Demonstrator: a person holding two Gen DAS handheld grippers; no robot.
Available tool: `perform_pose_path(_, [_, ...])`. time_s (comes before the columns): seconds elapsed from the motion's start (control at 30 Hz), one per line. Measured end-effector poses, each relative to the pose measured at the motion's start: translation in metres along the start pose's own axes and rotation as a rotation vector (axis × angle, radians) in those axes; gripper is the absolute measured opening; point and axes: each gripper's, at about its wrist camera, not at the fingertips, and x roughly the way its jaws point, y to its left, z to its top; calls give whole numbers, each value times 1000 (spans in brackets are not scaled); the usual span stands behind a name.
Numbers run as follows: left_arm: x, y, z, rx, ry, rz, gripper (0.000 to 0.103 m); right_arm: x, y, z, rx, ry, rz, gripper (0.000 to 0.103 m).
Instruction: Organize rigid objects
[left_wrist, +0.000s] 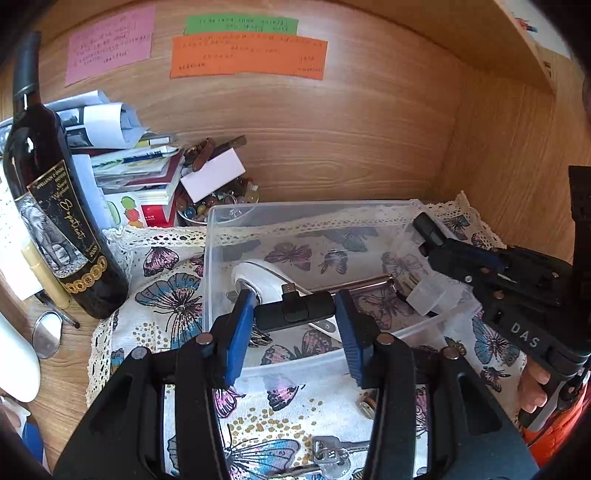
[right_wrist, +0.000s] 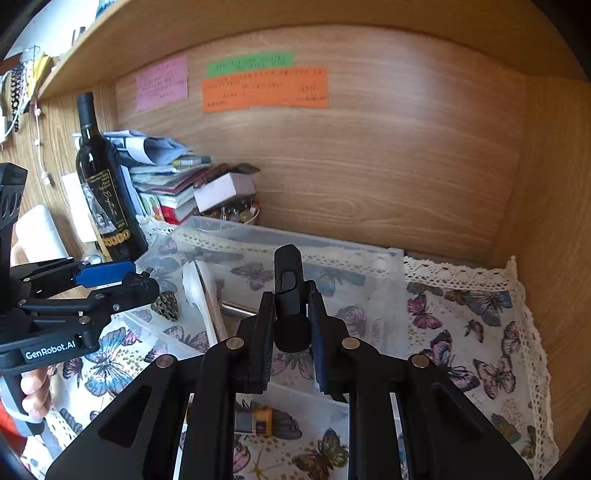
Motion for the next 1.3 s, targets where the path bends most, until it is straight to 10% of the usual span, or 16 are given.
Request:
perform_pose_path(0.53, [16,1,0,-1,29,-3,44,30,-1,-4,10,83,8,20])
perform_pose_path(0.9, [-18,-4,-2,5,-46,15,71,-11,6,-3,-9,-28,-10,64])
perform_pose_path(1.3, [-58,-9,-28,47,-63,51,100,-50,14,-25,-34,-61,-25,85])
